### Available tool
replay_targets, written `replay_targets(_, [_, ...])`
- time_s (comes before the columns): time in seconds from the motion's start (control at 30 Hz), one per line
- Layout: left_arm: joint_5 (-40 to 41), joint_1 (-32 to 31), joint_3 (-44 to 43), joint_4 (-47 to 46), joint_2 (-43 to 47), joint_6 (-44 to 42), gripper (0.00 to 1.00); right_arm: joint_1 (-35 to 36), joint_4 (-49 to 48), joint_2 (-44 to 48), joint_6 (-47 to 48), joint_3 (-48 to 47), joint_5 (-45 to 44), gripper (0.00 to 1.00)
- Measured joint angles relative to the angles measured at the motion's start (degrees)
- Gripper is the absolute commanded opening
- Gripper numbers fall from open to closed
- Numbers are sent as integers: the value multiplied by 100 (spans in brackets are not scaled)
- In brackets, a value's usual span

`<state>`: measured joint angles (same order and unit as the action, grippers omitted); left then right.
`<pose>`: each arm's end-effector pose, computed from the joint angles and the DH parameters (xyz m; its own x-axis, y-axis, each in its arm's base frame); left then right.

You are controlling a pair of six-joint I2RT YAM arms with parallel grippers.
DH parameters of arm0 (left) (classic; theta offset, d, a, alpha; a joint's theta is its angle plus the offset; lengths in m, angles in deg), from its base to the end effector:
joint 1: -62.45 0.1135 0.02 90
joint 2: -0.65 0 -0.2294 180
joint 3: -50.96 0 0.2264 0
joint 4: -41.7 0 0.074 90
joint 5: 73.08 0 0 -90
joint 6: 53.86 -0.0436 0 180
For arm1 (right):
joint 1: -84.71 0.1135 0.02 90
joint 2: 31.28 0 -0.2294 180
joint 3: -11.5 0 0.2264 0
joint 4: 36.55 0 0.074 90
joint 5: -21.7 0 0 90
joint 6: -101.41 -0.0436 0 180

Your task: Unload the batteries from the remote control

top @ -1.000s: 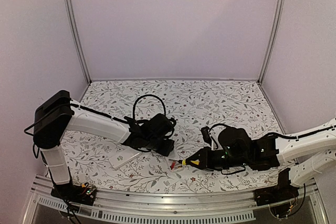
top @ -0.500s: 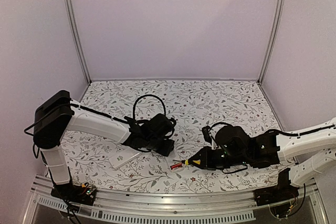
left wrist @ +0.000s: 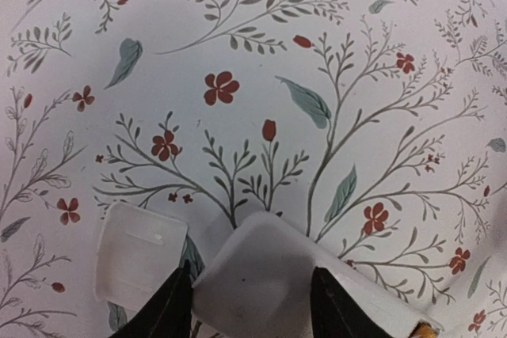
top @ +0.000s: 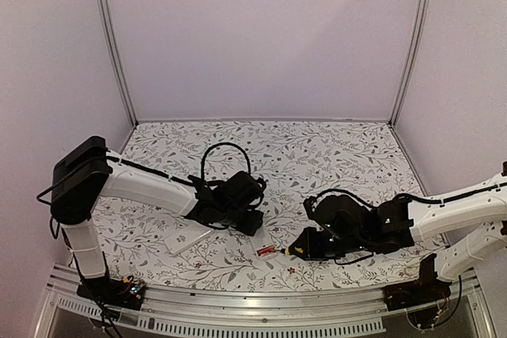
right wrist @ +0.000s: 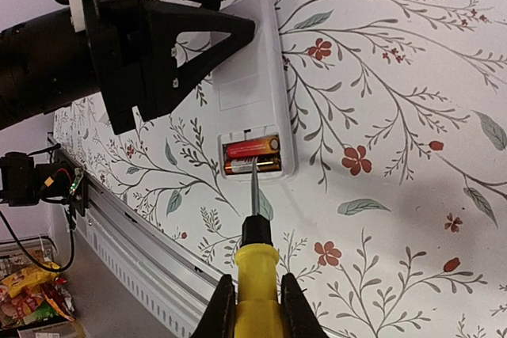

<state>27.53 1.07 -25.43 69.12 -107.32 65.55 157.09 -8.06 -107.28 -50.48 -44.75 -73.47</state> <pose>0.1717 -0.2980 0.1130 -0.7591 0.3834 -0.5262 0.5104 0.8521 -0.1154 0.0812 0.2426 0.1720 -0.9276 -0.0186 -0.3731 -0.2395 0.7961 0.5558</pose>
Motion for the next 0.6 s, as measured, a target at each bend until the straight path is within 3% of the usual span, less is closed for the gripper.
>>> replay_targets(0.6, [0,-2,-13,20,0,-2,49,39,15,-271,2,-101,-136,0])
